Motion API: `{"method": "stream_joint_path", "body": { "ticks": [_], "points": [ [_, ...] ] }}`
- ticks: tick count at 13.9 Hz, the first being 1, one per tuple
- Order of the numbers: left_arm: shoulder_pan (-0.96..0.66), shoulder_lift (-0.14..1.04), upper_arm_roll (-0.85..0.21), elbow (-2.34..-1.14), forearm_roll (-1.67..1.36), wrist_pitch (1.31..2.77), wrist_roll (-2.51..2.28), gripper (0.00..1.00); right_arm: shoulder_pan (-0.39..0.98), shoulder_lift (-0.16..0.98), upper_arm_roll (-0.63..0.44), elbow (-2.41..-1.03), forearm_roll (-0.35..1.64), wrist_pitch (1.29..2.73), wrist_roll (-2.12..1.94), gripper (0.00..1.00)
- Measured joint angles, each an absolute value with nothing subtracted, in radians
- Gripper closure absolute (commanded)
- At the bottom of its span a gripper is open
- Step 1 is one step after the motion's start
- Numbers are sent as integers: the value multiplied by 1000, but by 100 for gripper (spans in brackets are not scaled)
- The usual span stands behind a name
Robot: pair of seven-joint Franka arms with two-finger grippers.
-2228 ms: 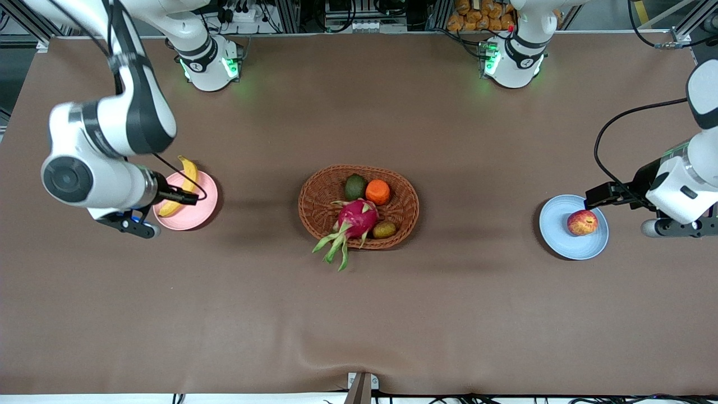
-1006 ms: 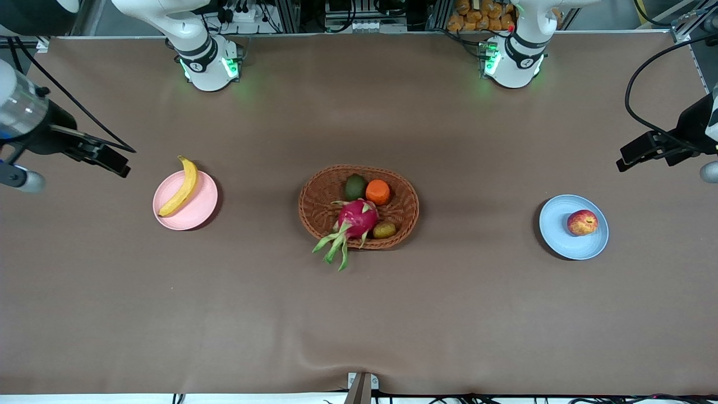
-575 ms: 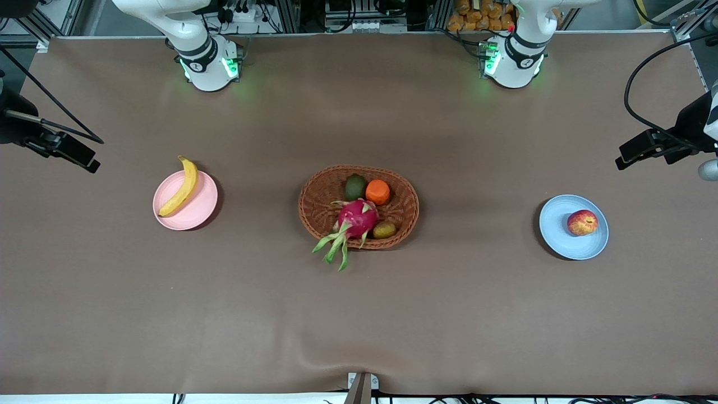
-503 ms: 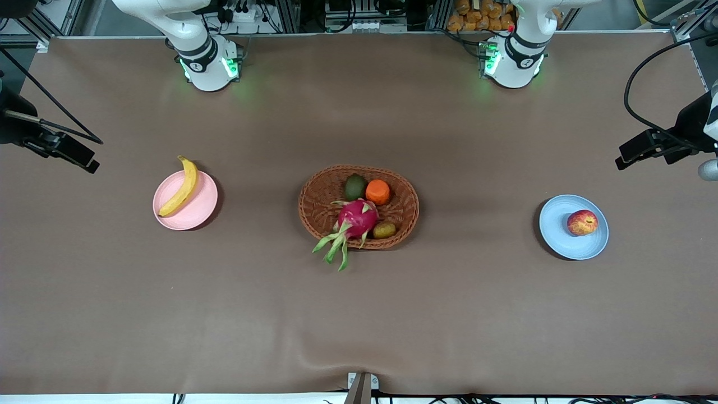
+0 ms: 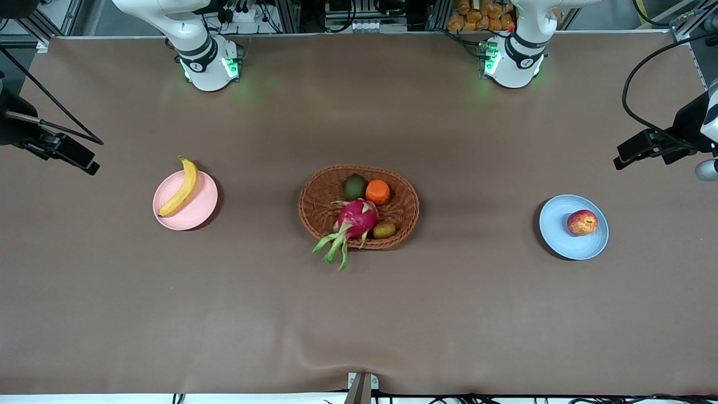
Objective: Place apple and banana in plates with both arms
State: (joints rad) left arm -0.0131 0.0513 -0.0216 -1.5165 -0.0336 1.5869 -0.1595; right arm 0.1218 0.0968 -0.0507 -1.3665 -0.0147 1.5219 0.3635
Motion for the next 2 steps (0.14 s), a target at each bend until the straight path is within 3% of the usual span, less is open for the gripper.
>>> {"method": "stream_joint_path", "body": {
  "ticks": [2],
  "points": [
    [-15,51,-22,-1519,-34,1587,-159,0,121,92,-51,-1366,-15,1523,267,0]
  ]
}}
